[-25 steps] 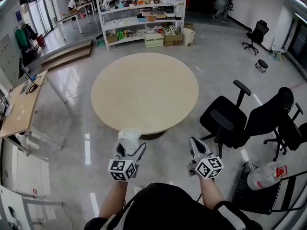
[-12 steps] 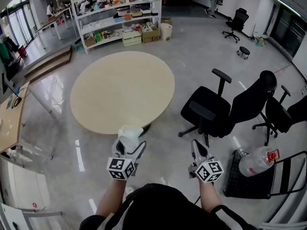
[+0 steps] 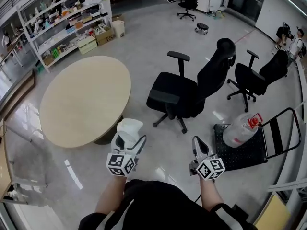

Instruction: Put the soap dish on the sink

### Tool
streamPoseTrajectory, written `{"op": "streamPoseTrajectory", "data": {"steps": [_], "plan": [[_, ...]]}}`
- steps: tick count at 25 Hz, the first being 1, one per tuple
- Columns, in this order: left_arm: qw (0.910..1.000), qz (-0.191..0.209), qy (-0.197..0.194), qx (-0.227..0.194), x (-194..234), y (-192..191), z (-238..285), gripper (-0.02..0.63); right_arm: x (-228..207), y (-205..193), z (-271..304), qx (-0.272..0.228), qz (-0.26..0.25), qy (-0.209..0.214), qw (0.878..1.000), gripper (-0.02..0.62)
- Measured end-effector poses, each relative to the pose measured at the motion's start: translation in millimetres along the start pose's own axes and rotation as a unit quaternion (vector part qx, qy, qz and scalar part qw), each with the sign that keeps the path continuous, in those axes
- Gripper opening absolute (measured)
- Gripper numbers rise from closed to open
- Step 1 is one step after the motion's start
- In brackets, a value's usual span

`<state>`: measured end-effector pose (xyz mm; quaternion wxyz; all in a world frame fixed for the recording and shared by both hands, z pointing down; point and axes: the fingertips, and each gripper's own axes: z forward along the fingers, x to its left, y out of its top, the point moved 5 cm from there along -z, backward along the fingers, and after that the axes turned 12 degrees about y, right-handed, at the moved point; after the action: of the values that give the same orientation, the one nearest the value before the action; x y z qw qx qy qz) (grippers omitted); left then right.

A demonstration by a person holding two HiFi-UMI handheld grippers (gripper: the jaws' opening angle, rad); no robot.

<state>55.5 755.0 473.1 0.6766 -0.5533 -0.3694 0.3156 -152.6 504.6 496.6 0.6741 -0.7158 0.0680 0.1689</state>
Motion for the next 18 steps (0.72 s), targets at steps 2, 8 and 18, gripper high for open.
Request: {"op": "streamPoseTrajectory", "data": {"steps": [2,8,18], "plan": [[0.9997,0.003,-0.024,0.003,-16.2,-1.0,11.3,0.469,-7.6,4.1,-16.2,-0.008,-0.002,-0.024,1.0,0.005],[0.9961,0.001,-0.087,0.017,-48.7,-5.3,35.0,0.469,-6.6,15.0,-51.1,-0.029,-0.01,-0.085,0.996,0.005],[0.9743,0.012,-0.22,0.048,-90.3,-10.7,78.5,0.469,4.6,16.3,-106.4,-0.067,-0.014,-0.229,0.971,0.005]]}}
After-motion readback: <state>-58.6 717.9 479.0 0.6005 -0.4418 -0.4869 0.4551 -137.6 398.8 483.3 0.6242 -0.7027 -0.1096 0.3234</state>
